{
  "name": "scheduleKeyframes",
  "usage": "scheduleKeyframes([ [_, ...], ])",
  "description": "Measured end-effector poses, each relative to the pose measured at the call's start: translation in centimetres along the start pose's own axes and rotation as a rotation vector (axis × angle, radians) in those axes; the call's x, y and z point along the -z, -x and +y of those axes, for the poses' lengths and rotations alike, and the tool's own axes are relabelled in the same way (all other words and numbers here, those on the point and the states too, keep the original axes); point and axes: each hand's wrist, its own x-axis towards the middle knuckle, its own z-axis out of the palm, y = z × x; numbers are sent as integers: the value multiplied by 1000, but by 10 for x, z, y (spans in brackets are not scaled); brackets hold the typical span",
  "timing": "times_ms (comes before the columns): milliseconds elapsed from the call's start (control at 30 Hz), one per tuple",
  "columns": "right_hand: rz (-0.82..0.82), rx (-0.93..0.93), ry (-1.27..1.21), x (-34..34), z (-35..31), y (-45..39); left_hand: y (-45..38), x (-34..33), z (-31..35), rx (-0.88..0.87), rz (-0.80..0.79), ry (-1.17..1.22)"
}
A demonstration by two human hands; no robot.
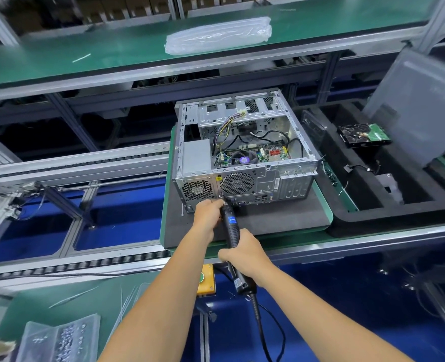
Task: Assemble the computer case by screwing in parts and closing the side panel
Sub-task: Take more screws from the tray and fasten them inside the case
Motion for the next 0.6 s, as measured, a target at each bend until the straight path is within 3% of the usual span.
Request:
scheduleKeyframes([
  [600, -40, -6, -36, 7, -3, 3, 18, 3, 11, 36, 9, 8],
])
